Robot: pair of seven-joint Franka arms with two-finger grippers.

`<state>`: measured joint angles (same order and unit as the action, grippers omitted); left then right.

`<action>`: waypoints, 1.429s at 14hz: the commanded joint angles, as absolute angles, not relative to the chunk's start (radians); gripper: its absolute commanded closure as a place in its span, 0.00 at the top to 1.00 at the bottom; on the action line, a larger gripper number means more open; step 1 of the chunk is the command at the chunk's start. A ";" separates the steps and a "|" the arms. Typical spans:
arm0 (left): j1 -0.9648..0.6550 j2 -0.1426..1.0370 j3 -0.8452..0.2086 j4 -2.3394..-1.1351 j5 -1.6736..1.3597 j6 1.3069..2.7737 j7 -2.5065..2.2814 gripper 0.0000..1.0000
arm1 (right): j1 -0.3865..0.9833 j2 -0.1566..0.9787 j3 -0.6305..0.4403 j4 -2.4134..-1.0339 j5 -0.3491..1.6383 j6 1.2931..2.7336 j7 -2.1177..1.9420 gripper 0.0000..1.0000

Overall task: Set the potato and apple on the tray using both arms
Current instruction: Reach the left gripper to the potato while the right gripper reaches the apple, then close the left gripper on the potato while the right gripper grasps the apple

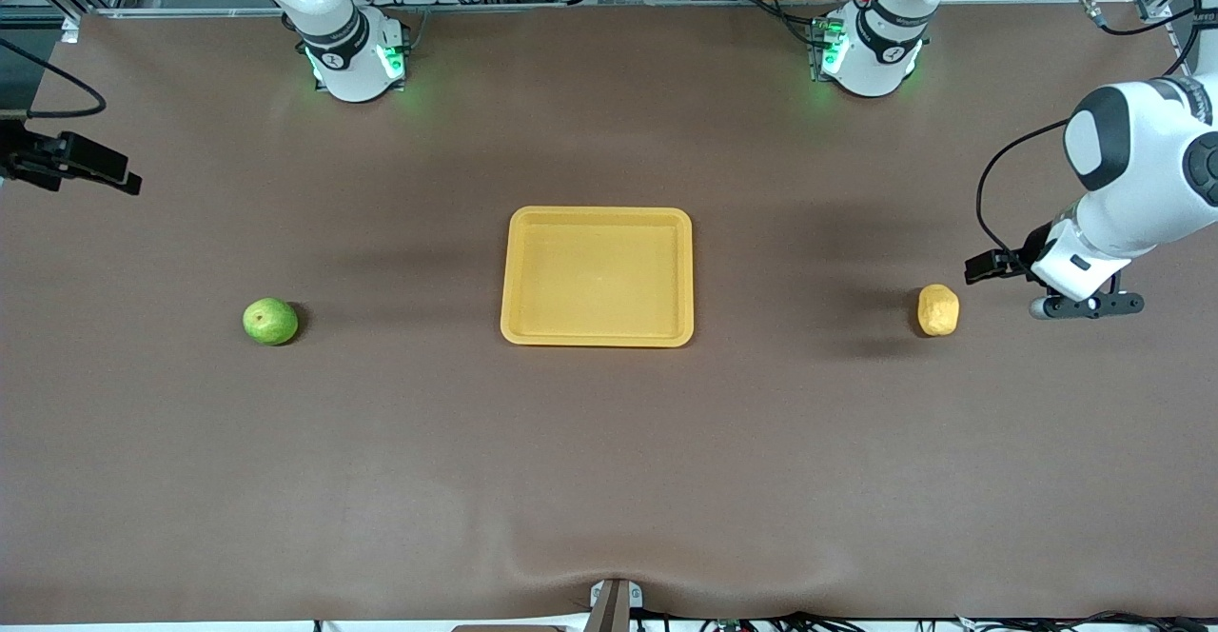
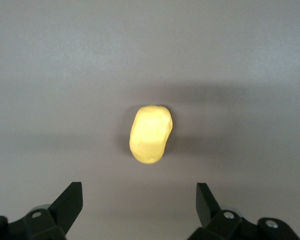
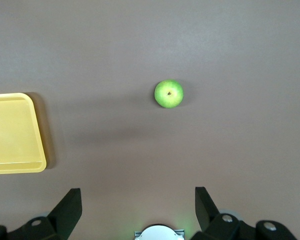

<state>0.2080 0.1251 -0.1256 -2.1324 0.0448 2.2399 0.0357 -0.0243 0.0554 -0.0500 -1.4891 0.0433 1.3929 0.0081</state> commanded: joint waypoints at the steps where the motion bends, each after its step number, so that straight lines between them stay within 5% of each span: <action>1: 0.216 0.141 -0.133 -2.152 0.044 2.302 0.064 1.00 | 0.018 0.119 -0.054 -1.471 0.055 1.394 0.018 1.00; 6: 0.216 0.231 -0.133 -2.184 0.044 2.471 0.071 1.00 | 0.098 0.325 -0.054 -1.388 0.055 1.410 0.018 1.00; 14: 0.218 0.334 -0.133 -2.178 0.044 2.540 0.109 0.98 | 0.095 0.452 -0.057 -1.382 0.055 1.552 0.009 1.00; 20: 0.216 0.370 -0.133 -2.181 0.044 2.579 0.109 0.93 | 0.012 0.460 -0.061 -1.576 0.038 1.716 0.002 1.00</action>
